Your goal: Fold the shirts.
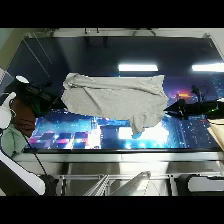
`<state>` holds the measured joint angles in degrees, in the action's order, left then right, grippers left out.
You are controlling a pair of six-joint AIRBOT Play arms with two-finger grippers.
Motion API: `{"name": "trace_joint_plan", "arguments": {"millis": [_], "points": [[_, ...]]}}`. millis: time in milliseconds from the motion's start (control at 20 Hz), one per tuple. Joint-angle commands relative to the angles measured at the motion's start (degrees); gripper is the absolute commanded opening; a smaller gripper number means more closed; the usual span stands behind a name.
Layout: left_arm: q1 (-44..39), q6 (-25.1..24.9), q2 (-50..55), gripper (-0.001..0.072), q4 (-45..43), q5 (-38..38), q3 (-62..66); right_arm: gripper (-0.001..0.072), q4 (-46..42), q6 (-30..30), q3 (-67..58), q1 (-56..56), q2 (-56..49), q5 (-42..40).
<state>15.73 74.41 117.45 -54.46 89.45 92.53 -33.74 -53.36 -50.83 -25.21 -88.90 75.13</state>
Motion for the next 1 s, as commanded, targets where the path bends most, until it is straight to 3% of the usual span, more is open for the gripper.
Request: {"name": "trace_joint_plan", "arguments": {"millis": [0, 300, 400, 500, 600, 650, 950], "points": [[-0.7, -0.11, -0.13, 0.0021, 0.15, 2.75, 4.35, 0.0415, -1.42, -0.04, 3.43, 0.39, 0.87, -0.68], [-0.81, 0.24, -0.13, 0.0021, 0.5, 5.11, 6.29, 0.0409, 0.04, -0.5, 14.34, 4.72, 0.87, -7.67], [-0.81, 0.26, -0.13, 0.0021, 0.5, 5.07, 6.29, 0.034, 2.99, -0.42, 14.73, 8.09, 0.87, -12.28], [-0.83, 0.31, -0.13, 0.0021, 0.52, 5.2, 6.29, 0.0337, 9.92, 2.32, 14.69, 11.08, 0.87, -15.67], [-0.79, 0.66, -0.13, 0.0021, 0.46, 7.32, 6.29, 0.002, 16.37, 6.69, 14.58, 11.76, 1.03, -13.51], [-0.5, 0.66, -0.15, 0.0021, 0.44, 9.11, 6.29, 0.0017, 16.63, 7.08, 14.58, 11.1, 1.38, -11.65], [1.49, 2.19, -2.89, 0.002, -0.11, 12.44, 4.72, 0.0016, -5.38, -3.13, 14.6, -0.39, 10.64, -4.04]]}}
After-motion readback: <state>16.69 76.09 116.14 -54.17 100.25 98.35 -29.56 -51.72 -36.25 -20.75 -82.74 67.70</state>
